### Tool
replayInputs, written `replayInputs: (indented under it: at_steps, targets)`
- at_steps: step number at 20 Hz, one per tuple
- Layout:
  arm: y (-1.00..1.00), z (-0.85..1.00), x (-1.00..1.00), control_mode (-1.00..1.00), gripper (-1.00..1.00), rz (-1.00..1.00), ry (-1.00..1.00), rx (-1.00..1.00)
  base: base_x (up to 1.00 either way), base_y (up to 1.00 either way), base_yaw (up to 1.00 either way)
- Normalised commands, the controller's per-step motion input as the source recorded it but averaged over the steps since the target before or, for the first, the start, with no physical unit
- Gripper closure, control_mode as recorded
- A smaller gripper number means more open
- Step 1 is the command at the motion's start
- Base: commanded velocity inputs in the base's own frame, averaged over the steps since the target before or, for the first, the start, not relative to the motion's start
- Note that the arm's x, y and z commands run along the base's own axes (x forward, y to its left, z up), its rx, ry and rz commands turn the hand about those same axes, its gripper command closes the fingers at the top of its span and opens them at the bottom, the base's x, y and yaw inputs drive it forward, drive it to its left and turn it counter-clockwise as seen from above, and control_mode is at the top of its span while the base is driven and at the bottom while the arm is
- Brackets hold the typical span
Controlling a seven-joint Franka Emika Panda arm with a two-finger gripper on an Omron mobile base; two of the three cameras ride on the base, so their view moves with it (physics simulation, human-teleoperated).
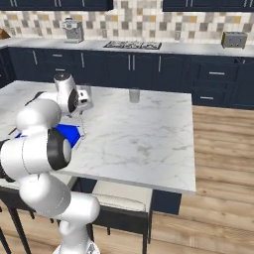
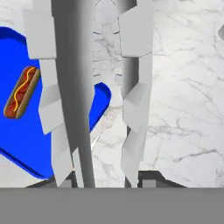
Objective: Take the tongs from the drawer on the right and place them on the dining counter next to the tray containing the hot dog.
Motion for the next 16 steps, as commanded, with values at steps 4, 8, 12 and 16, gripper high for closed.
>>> replayInputs:
  at_steps: [4,8,12,16]
  targets:
    - [-0.01,-0.44,0.02,-1.00,1.00,-0.16,0.08,0.33,0.00,0.00,0.00]
    - [0.00,-0.36,0.03,-1.00,1.00,-0.12,0.16,0.13,0.00,0.00,0.00]
    - [-0.04,-0.14,0.21,-1.00,1.00,-0.18,0.09,0.00,0.00,0.00,0.00]
    - [-0.01,0.00,0.27,-1.00,1.00,-0.21,0.16,0.00,0.00,0.00,0.00]
